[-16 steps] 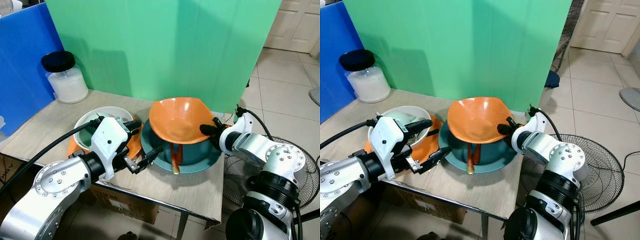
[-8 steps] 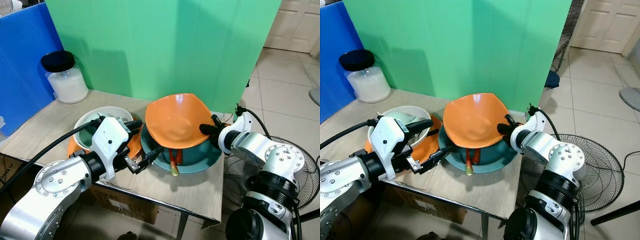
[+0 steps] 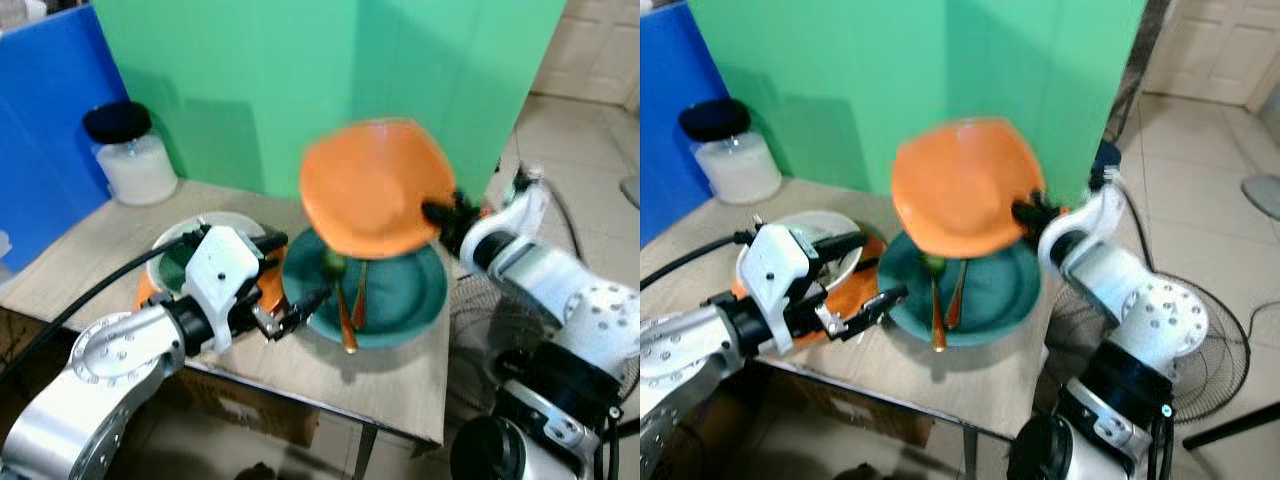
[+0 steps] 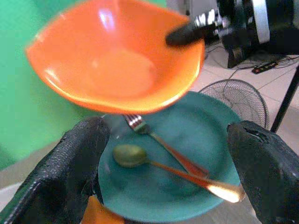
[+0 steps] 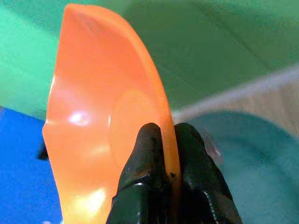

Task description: Setting the table

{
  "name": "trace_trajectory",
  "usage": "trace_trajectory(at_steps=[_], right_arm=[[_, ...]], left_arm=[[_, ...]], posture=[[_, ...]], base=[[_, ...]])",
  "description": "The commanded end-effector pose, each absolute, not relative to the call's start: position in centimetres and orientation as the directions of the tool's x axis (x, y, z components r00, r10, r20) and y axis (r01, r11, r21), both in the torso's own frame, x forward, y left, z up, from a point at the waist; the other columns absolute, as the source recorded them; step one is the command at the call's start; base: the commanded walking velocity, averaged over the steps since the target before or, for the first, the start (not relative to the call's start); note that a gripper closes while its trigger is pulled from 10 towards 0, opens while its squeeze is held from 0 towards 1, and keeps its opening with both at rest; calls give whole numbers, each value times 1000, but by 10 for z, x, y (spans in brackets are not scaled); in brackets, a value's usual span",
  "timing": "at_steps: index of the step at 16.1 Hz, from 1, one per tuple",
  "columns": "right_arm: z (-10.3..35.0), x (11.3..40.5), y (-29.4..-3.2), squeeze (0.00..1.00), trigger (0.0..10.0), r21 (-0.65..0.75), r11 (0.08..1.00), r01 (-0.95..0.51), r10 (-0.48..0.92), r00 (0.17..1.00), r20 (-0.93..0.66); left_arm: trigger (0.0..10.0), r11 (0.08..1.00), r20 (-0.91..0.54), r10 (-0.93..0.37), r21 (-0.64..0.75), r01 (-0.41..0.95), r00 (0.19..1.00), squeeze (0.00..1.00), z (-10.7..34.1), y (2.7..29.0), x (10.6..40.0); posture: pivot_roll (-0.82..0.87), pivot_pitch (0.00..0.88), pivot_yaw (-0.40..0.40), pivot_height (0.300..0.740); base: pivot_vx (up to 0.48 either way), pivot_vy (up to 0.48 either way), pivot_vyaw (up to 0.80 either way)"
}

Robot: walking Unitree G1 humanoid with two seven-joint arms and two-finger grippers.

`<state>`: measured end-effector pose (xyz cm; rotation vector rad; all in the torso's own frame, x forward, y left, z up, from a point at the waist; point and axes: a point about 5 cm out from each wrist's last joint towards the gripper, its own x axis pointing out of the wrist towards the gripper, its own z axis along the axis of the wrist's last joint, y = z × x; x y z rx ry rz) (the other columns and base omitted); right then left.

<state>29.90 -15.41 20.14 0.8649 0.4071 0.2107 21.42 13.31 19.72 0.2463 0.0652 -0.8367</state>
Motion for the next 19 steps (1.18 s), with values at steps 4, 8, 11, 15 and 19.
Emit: trace_trajectory(at_steps=[4, 8, 11, 15, 19], right_arm=[[251, 284, -149, 0, 0, 577, 778, -248, 274, 961, 43], [244, 252, -156, 0, 0, 299, 920, -253, 237, 968, 88], [226, 249, -154, 0, 0, 177, 967, -185, 173, 982, 82], [222, 244, -155, 0, 10000, 125, 984, -126, 113, 988, 106], [224, 241, -155, 0, 10000, 125, 985, -115, 92, 981, 172]], left_arm=[[10000, 640, -136, -733, 197, 743, 667, 0, 198, 130, 220], [10000, 709, -59, -683, 189, 680, 728, 0, 200, 120, 227], [10000, 772, -30, -609, 205, 602, 792, 0, 198, 121, 234], [10000, 812, 7, -557, 212, 543, 830, 0, 199, 123, 235], [10000, 827, 39, -541, 206, 523, 840, 0, 201, 120, 236]], posture=[[109, 0, 47, 740], [86, 0, 52, 740], [87, 0, 46, 740], [89, 0, 37, 740], [87, 0, 36, 740]], base=[[0, 0, 0], [0, 0, 0], [0, 0, 0], [0, 0, 0], [0, 0, -200]])
